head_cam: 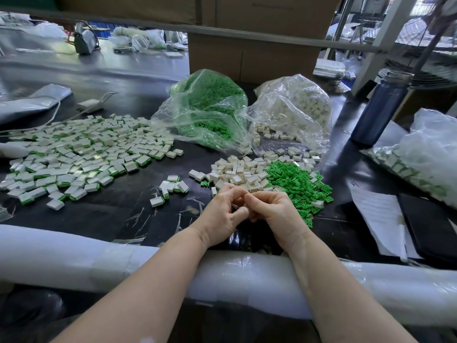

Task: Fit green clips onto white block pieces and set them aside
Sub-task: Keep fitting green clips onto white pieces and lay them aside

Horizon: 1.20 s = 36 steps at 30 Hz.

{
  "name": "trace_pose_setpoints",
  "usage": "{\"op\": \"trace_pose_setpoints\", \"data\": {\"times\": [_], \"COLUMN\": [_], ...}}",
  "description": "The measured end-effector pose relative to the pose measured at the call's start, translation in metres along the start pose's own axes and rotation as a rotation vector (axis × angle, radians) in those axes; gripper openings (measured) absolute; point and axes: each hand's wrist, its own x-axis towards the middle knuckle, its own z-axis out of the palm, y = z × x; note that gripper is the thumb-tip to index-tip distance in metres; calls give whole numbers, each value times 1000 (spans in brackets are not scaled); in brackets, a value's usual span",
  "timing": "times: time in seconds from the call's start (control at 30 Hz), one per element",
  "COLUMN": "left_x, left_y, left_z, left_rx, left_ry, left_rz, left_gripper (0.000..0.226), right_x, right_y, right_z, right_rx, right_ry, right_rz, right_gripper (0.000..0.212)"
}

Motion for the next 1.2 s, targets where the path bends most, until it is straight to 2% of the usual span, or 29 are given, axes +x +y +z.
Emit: {"op": "trace_pose_setpoints", "data": {"times": [1.2], "left_x": [0], "left_y": [-2], "left_z": [1], "left_rx": [15], "left_ry": [-28], "left_rz": [-6], "left_gripper": [20], "right_x": [-2], "right_y": [-2], "right_z": [0], "right_rx": [36], "right_ry": [35], "right_rz": [19], "right_gripper": [15]}}
